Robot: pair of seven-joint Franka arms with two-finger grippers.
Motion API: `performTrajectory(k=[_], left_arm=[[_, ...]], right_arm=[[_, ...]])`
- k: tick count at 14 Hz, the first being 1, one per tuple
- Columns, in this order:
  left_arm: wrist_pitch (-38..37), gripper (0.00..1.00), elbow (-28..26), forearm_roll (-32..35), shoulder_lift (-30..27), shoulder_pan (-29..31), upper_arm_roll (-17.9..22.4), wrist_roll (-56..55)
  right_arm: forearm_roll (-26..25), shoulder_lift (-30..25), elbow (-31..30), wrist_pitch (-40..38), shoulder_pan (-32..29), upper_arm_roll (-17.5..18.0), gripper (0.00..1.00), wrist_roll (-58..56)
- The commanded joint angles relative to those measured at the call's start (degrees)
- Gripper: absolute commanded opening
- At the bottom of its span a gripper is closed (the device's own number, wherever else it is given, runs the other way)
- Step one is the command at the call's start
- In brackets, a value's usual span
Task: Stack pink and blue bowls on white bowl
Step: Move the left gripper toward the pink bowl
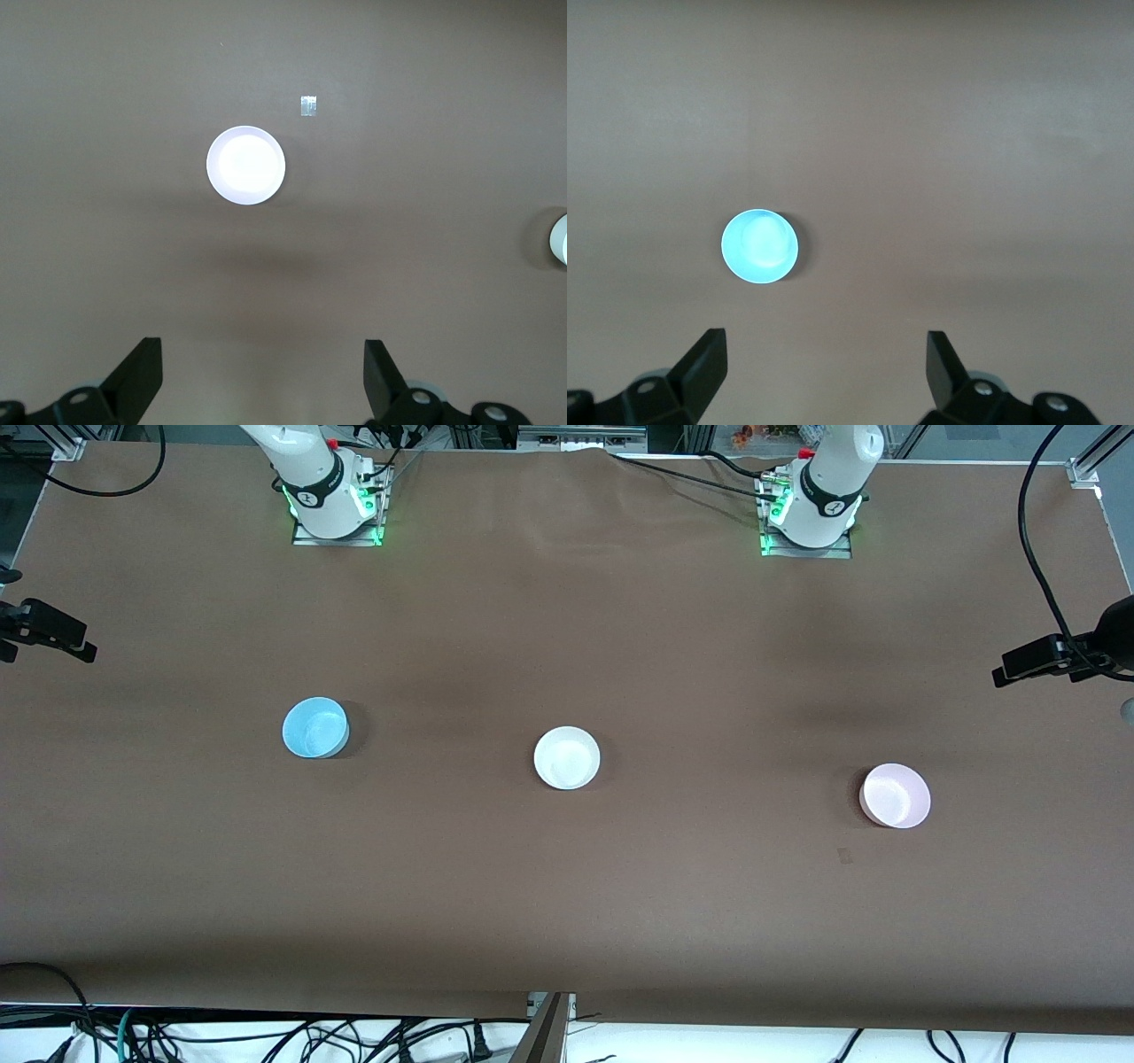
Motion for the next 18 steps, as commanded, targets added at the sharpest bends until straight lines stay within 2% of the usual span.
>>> performTrajectory(k=[1, 4, 7, 12, 15, 18], left_arm=[[0.1, 1.00, -1.9, 1.7, -1.6, -0.1, -0.3, 0.8], [0.5, 1.00, -2.6, 1.0, -0.5, 1.4, 0.9, 1.3], [2.5, 1.00, -6.1, -2.9, 1.6, 2.7, 4.6, 1.3], [18.2, 1.00, -14.8, -2.7, 10.1, 3.4, 5.3, 1.5], [30.5, 1.00, -19.0, -3.7, 15.0, 4.6, 5.3, 8.4], [40.0, 1.00, -22.1, -12.3, 19.5, 6.0, 5.3, 19.9]], right_arm=[[-0.7, 0.6, 1.8, -1.3, -0.4, 0.3, 0.99, -1.1], [-0.4, 0.6, 1.8, -1.3, -0.5, 0.3, 0.99, -1.0], [-0.4, 0.6, 1.8, -1.4, -0.5, 0.3, 0.99, -0.8], [-0.4, 0.6, 1.8, -1.5, -0.5, 0.3, 0.99, -0.8], [-0.4, 0.6, 1.8, -1.5, -0.5, 0.3, 0.99, -0.8], [-0.3, 0.6, 1.8, -1.5, -0.5, 0.3, 0.99, -0.8]])
